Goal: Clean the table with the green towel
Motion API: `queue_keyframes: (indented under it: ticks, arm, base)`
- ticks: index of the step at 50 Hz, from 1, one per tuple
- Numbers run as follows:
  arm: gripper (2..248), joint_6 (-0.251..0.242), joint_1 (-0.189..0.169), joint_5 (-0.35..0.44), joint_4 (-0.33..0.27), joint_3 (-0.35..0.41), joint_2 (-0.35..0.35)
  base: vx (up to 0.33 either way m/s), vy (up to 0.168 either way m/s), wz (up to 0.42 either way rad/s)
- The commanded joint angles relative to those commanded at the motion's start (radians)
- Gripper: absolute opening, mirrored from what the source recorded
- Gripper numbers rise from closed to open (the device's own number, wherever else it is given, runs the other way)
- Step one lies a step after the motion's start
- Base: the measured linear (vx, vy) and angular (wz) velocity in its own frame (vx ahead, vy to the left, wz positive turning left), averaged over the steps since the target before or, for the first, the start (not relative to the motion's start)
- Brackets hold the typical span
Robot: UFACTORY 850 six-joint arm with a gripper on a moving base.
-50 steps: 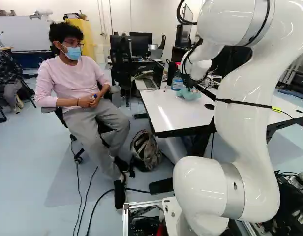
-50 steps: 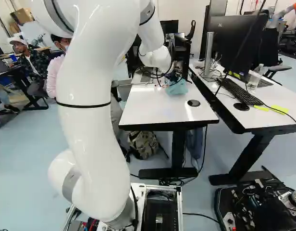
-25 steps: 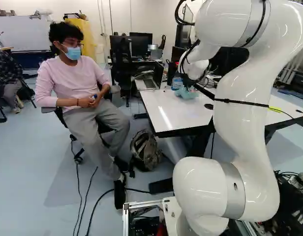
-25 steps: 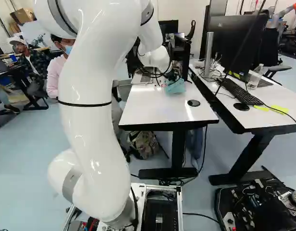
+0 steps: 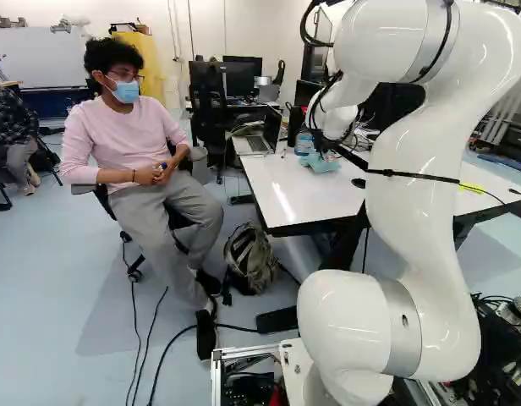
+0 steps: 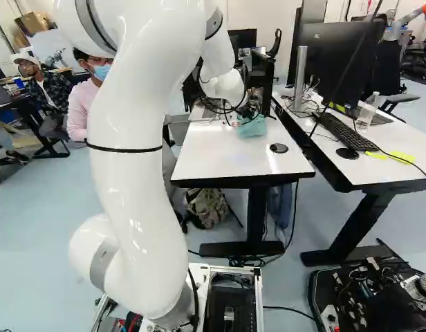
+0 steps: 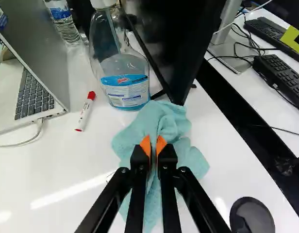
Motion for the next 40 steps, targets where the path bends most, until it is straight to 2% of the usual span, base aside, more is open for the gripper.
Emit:
queue_keyframes:
  ticks: [18,40]
  arm:
    - [34,0.000,0.000,0.005,0.000,-0.007,-0.040]
    - [34,0.000,0.000,0.005,0.000,-0.007,-0.040]
  base:
    - [0.000,0.000,0.000]
    - [0.000,0.000,0.000]
